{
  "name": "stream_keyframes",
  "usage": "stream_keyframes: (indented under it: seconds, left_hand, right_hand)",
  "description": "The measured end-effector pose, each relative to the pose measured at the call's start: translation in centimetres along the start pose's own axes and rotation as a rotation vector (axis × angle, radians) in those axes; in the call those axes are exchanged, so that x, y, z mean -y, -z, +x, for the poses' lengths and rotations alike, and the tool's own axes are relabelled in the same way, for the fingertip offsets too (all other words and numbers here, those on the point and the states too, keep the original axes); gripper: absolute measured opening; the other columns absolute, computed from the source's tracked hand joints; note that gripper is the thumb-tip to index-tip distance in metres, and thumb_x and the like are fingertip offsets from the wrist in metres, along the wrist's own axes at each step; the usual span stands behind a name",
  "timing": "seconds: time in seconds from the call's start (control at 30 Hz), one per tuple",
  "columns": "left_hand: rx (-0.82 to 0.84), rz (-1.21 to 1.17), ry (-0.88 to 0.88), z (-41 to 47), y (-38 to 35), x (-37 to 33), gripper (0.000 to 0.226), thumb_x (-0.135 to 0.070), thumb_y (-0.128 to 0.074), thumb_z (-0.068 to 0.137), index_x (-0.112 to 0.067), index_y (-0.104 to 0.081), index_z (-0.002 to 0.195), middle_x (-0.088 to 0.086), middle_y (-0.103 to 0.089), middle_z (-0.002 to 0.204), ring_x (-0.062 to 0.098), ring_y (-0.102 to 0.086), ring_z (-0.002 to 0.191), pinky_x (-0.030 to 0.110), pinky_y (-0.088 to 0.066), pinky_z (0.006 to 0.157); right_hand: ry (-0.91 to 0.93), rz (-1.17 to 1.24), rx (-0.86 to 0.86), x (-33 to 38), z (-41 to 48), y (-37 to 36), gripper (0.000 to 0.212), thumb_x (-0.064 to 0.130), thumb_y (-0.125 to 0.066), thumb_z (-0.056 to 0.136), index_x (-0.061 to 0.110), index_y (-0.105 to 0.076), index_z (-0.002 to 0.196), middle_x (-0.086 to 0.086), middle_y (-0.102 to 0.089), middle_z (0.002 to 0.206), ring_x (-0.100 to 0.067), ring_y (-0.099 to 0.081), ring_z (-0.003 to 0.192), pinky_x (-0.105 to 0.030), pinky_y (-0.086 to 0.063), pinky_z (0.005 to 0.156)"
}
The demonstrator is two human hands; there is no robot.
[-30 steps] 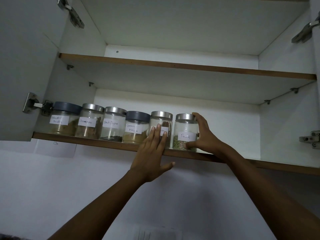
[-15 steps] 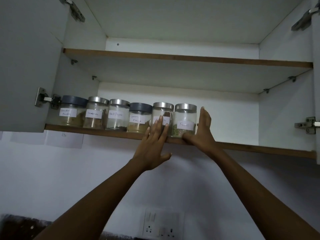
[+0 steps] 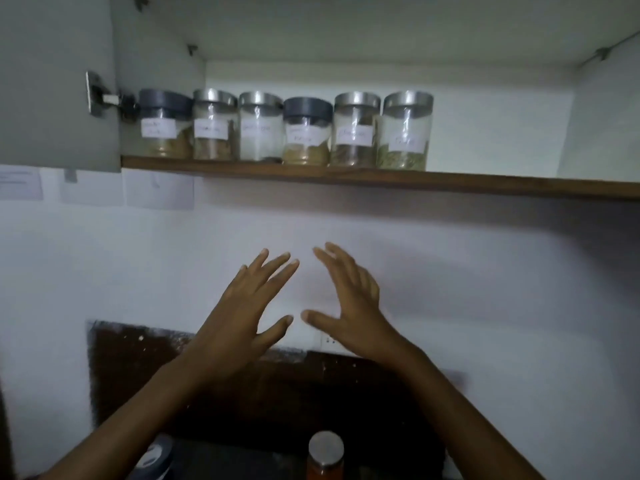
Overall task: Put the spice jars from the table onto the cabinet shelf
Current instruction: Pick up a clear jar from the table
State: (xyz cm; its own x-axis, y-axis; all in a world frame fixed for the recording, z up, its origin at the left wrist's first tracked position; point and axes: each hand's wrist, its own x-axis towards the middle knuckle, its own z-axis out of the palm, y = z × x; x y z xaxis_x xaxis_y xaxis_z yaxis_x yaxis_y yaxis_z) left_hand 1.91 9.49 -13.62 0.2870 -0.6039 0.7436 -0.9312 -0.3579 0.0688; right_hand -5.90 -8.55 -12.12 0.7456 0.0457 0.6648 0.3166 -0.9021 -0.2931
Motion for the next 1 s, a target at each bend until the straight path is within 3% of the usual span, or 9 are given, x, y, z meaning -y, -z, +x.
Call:
stream_keyframes:
  seconds: [0.1, 0.23, 0.5, 0.6, 0.73, 0.87, 1.0]
  left_hand:
    - [0.072, -0.068, 0.083, -5.3, -0.5, 1.7, 0.064, -0.052, -0.040, 0.088, -0.037, -0.017, 0.146, -0.018, -0.018, 0.154, 0.004, -0.002, 0.145, 0.036, -0.008, 0.117]
    - [0.158, -0.095, 0.195, -11.7, -2.1, 3.8, 0.062, -0.055, -0.040, 0.086, -0.040, -0.019, 0.144, -0.019, -0.023, 0.151, 0.004, -0.009, 0.145, 0.038, -0.014, 0.118]
    - [0.374, -0.129, 0.361, -22.5, -6.3, 7.2, 0.064, -0.035, -0.057, 0.091, -0.036, -0.019, 0.143, -0.011, -0.025, 0.152, 0.016, -0.013, 0.145, 0.040, -0.018, 0.117]
    - [0.413, -0.175, 0.477, -25.9, -7.9, 8.1, 0.065, -0.029, -0.060, 0.089, -0.029, -0.027, 0.145, -0.005, -0.029, 0.153, 0.017, -0.015, 0.145, 0.039, -0.018, 0.117]
    - [0.522, -0.183, 0.638, -29.9, -10.0, 8.9, 0.070, -0.032, -0.061, 0.087, -0.027, -0.025, 0.147, -0.002, -0.024, 0.155, 0.018, -0.016, 0.144, 0.051, -0.022, 0.114]
    - [0.689, -0.095, 0.650, -32.4, -11.0, 9.8, 0.070, -0.032, -0.058, 0.088, -0.027, -0.022, 0.148, 0.000, -0.017, 0.157, 0.020, -0.010, 0.145, 0.052, -0.018, 0.116]
    - [0.795, -0.084, 0.636, -34.0, -11.6, 10.0, 0.064, -0.021, -0.052, 0.091, -0.027, -0.023, 0.147, -0.001, -0.008, 0.159, 0.021, 0.000, 0.147, 0.051, -0.009, 0.117]
  right_hand:
    - [-0.027, 0.080, 0.192, 0.6, -2.2, -4.5, 0.076, 0.048, -0.058, 0.086, 0.045, -0.007, 0.143, 0.021, 0.004, 0.154, -0.006, 0.003, 0.142, -0.047, 0.002, 0.116]
    - [-0.066, 0.128, 0.387, 1.3, -5.0, -10.1, 0.076, 0.049, -0.056, 0.086, 0.046, -0.006, 0.143, 0.020, 0.003, 0.154, -0.008, 0.006, 0.142, -0.045, 0.005, 0.115]
    - [-0.164, 0.157, 0.658, 1.9, -10.3, -20.3, 0.078, 0.050, -0.056, 0.086, 0.042, -0.006, 0.145, 0.014, 0.000, 0.156, -0.014, -0.002, 0.143, -0.048, -0.004, 0.115]
    - [-0.223, 0.178, 0.721, 1.7, -11.8, -24.2, 0.079, 0.049, -0.058, 0.085, 0.042, -0.008, 0.145, 0.013, -0.001, 0.156, -0.016, -0.004, 0.143, -0.048, -0.009, 0.115]
    - [-0.370, 0.281, 0.765, 1.7, -14.0, -29.4, 0.083, 0.036, -0.067, 0.081, 0.042, -0.014, 0.145, 0.011, -0.001, 0.156, -0.022, -0.004, 0.143, -0.047, -0.019, 0.112]
    - [-0.463, 0.361, 0.805, 1.3, -15.9, -33.3, 0.089, 0.025, -0.072, 0.078, 0.044, -0.016, 0.144, 0.010, 0.001, 0.156, -0.025, -0.007, 0.142, -0.044, -0.026, 0.109]
    - [-0.548, 0.452, 0.768, 0.8, -16.8, -35.7, 0.084, 0.021, -0.071, 0.079, 0.032, -0.020, 0.146, 0.003, -0.006, 0.157, -0.023, -0.014, 0.142, -0.039, -0.027, 0.110]
